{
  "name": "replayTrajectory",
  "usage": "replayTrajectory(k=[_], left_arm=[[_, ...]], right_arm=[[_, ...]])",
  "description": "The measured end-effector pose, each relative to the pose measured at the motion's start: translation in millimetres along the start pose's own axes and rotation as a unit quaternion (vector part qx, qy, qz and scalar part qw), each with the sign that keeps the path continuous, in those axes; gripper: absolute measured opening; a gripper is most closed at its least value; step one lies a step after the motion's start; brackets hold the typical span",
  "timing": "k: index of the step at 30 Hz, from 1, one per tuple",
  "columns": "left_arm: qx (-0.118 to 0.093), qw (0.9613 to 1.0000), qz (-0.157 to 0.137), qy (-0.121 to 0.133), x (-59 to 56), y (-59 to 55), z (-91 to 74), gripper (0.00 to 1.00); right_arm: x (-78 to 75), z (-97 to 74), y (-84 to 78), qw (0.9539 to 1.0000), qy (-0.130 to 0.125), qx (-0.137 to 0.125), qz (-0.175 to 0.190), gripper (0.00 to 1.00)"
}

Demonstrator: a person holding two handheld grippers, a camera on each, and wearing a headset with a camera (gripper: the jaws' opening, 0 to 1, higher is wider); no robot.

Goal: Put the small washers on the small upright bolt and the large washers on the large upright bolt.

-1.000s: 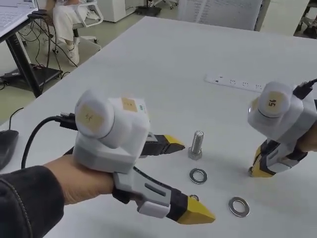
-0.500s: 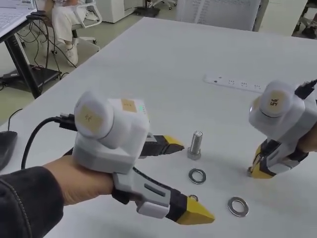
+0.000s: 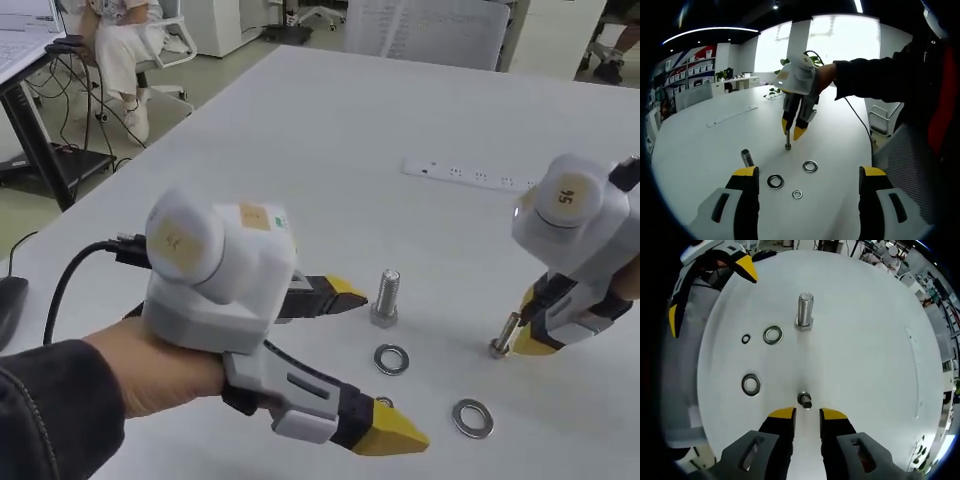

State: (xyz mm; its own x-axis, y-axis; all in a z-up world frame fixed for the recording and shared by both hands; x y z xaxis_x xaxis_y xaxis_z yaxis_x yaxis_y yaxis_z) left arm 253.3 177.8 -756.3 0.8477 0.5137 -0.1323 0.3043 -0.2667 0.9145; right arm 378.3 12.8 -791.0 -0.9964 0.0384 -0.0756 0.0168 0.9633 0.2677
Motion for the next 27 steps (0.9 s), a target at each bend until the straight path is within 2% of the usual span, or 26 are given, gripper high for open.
replayTrajectory(k=[9, 21, 27], left_arm=[[0.003, 1.0000, 0.007, -0.004, 0.5, 3.7, 0.5, 0.82], [0.000, 0.9999, 0.012, -0.009, -0.4, 8.0, 2.2, 0.82], [-0.002, 0.9998, 0.014, -0.010, -0.5, 9.9, 2.0, 0.82]], right_arm=[[5.6, -11.4, -8.7, 0.9999, -0.008, -0.003, 0.009, 0.20], [27.7, -32.2, -17.8, 0.9998, -0.015, -0.007, 0.015, 0.20], [37.7, -39.7, -19.0, 0.9998, -0.016, -0.008, 0.007, 0.20]])
Point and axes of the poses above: the centre of the closed fingertips' face, and the gripper's own axes: z roughly forward along the fingers, x roughly to its left, y roughly out of its top, the point moved 6 cm from there along -z, roughly backward along the fingers, and after that the axes turned 3 degrees about -x, right-handed, at the moved point
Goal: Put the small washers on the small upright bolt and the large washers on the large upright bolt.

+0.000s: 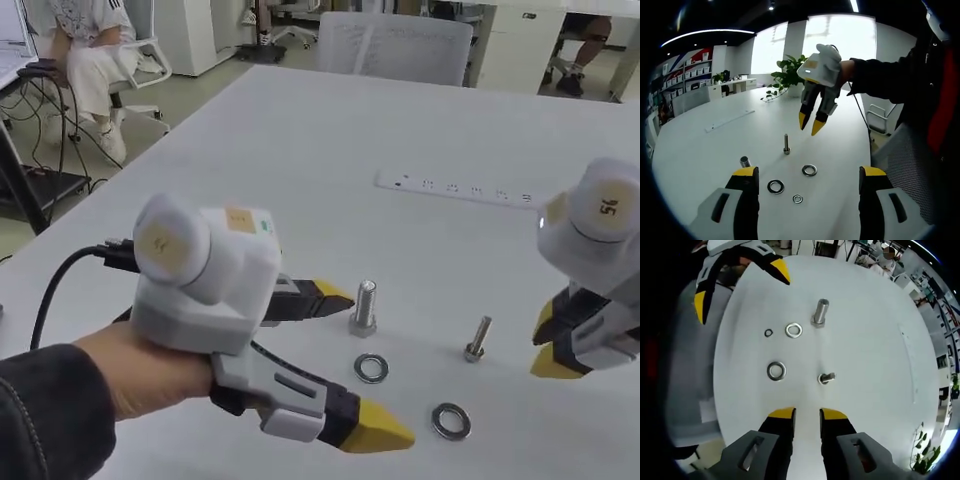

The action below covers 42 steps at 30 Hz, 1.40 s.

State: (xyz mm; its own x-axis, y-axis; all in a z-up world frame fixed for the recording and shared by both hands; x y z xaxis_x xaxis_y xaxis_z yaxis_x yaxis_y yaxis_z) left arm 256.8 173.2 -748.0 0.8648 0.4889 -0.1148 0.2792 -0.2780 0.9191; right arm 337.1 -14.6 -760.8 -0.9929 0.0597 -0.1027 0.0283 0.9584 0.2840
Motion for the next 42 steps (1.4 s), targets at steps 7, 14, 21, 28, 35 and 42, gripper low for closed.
replayTrajectory(k=[7, 14, 21, 28, 35, 42], left_arm=[[-0.002, 1.0000, 0.004, -0.002, -1.9, 3.9, -0.4, 0.82], [-0.003, 1.0000, 0.005, 0.000, -4.3, 5.8, -2.5, 0.82], [-0.003, 1.0000, 0.006, 0.005, -5.6, 6.0, -6.4, 0.82], [-0.004, 0.9999, 0.006, 0.012, -6.1, 6.4, -9.8, 0.82], [-0.005, 0.9999, 0.005, 0.015, -7.0, 5.9, -11.4, 0.82], [-0.005, 0.9998, 0.003, 0.020, -5.4, 3.7, -15.1, 0.82]], right_arm=[[13.2, -4.9, 13.6, 0.9998, 0.007, -0.010, -0.016, 0.21], [35.0, 6.9, 49.9, 0.9975, 0.036, -0.033, -0.052, 0.21], [46.8, 26.5, 85.3, 0.9937, 0.060, -0.049, -0.081, 0.20], [53.8, 45.3, 103.8, 0.9910, 0.074, -0.058, -0.095, 0.20], [59.6, 65.6, 108.7, 0.9896, 0.086, -0.049, -0.105, 0.19], [61.5, 80.5, 112.3, 0.9891, 0.090, -0.041, -0.109, 0.19]])
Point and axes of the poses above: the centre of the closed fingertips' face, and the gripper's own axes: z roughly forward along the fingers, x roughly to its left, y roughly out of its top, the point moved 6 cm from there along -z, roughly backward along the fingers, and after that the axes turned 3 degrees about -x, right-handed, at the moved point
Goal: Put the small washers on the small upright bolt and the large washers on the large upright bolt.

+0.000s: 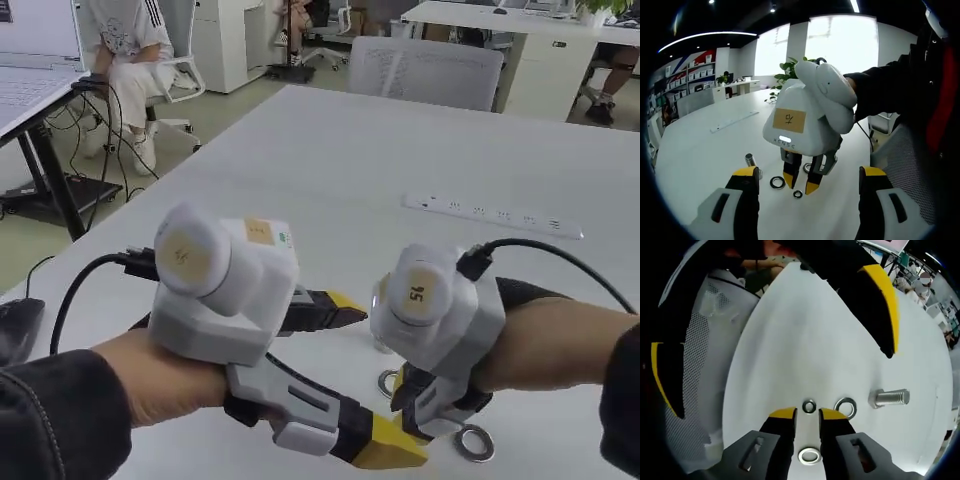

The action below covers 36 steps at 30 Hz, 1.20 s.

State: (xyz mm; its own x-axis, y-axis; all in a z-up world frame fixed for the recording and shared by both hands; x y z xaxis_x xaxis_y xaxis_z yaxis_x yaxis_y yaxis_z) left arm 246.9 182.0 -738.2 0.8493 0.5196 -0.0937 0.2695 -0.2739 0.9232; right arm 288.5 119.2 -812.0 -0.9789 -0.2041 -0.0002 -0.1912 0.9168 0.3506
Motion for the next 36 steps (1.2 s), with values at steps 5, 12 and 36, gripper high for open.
replayTrajectory(k=[5, 12, 36], left_arm=[[-0.002, 1.0000, -0.001, 0.002, 1.5, -0.7, -1.8, 0.82], [-0.004, 1.0000, -0.002, 0.004, 2.3, -1.4, -2.4, 0.82], [-0.003, 1.0000, -0.003, 0.006, 2.9, -6.6, -4.0, 0.82]], right_arm=[[-2.0, 5.6, -2.0, 1.0000, -0.001, 0.008, 0.000, 0.19], [-1.5, 10.0, -3.2, 0.9999, 0.001, 0.013, -0.001, 0.19], [1.0, 14.1, -1.3, 0.9997, -0.005, 0.016, -0.016, 0.14]])
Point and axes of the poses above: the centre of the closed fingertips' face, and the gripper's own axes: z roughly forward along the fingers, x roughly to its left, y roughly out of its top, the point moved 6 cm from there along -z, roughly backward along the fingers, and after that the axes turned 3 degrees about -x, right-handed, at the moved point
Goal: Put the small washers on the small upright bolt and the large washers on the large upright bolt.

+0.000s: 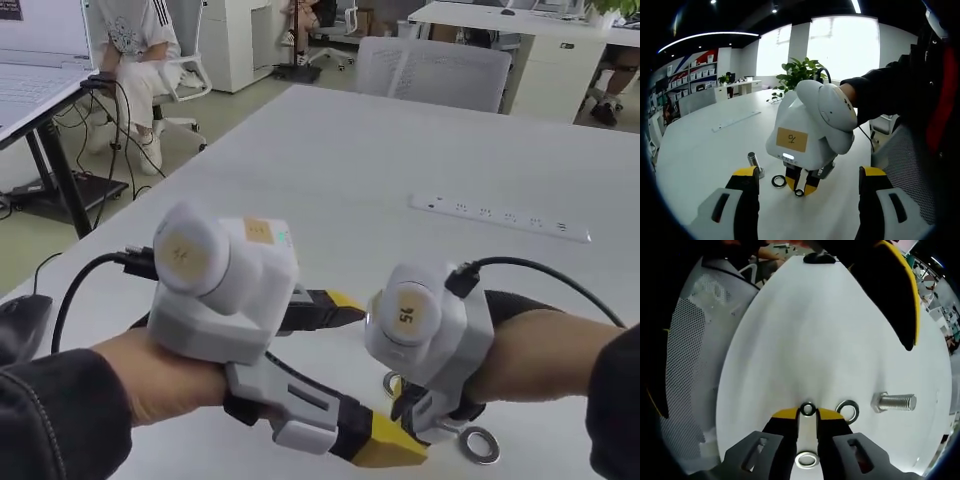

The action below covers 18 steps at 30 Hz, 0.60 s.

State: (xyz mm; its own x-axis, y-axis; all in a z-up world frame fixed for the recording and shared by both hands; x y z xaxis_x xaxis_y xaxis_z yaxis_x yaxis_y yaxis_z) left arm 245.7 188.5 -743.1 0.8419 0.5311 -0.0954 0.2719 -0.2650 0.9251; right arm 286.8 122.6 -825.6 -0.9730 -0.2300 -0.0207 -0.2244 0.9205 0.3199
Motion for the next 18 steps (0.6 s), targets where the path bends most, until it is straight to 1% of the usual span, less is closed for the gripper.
replayTrajectory(k=[4, 18], left_arm=[[0.002, 1.0000, 0.000, -0.001, -0.2, -0.7, 0.2, 0.82], [0.004, 1.0000, 0.001, -0.004, -2.0, -0.4, 1.6, 0.81]], right_arm=[[0.1, -0.3, -1.0, 1.0000, 0.002, -0.005, 0.007, 0.14], [0.1, -5.3, -9.0, 0.9998, 0.002, -0.001, 0.018, 0.14]])
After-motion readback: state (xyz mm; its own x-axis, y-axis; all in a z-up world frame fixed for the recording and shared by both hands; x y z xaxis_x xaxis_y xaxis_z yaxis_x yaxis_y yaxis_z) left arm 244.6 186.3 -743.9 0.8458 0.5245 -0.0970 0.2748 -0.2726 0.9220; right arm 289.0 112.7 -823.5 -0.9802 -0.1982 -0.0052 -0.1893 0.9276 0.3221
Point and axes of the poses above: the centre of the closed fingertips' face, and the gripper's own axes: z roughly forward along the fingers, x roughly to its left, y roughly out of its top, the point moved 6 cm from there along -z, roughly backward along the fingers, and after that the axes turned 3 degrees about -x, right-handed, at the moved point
